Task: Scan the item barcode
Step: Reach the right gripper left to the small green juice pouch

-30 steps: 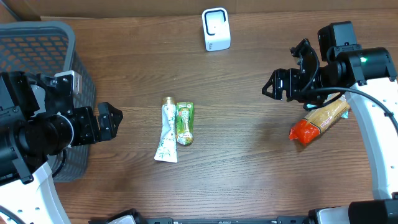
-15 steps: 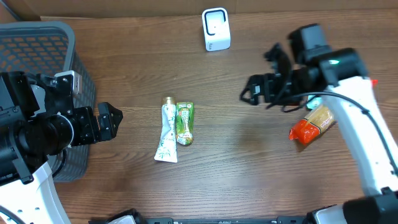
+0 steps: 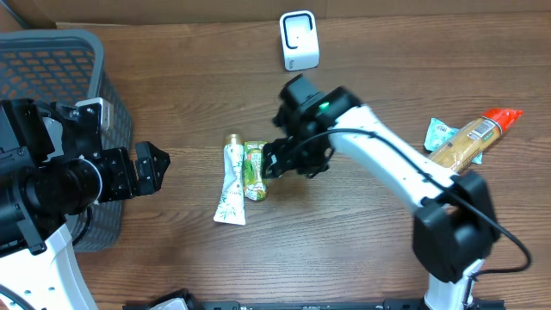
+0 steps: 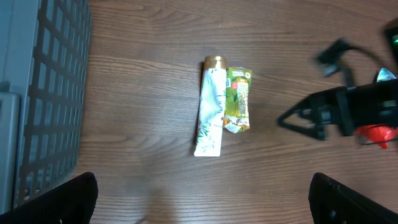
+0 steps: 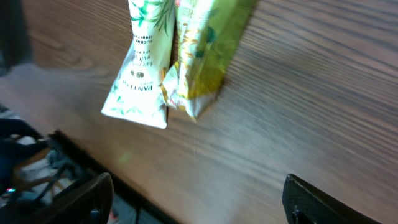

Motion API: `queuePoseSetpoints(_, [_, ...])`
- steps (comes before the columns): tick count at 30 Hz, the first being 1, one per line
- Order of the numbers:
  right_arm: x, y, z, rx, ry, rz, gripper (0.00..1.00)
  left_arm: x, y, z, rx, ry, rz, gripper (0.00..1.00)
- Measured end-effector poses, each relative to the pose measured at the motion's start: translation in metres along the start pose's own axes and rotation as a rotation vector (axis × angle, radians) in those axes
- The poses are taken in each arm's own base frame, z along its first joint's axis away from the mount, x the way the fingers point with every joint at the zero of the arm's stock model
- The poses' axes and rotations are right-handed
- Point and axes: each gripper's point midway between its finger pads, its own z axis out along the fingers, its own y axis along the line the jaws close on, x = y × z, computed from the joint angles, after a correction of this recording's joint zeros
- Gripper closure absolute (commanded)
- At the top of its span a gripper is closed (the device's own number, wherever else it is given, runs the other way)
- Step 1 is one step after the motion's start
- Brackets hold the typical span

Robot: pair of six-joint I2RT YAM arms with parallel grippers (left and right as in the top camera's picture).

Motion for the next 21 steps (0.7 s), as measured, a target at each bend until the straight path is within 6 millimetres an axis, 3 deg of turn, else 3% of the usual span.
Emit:
queuePoseSetpoints(6, [-0.015, 0.007, 0.036, 0.046, -0.041, 0.02, 0.28, 0.0, 0.0, 0.0, 0.0, 0.0, 0.0, 0.0])
queuePoseSetpoints(13, [-0.036, 0.001, 0.066, 0.088, -0.099, 0.058, 0.3, 0.0, 0.0, 0.0, 0.0, 0.0, 0.0, 0.0])
queuePoseSetpoints(21, [-0.038, -0.01, 0.088, 0.113, -0.082, 0.099, 0.33, 0.0, 0.0, 0.0, 0.0, 0.0, 0.0, 0.0])
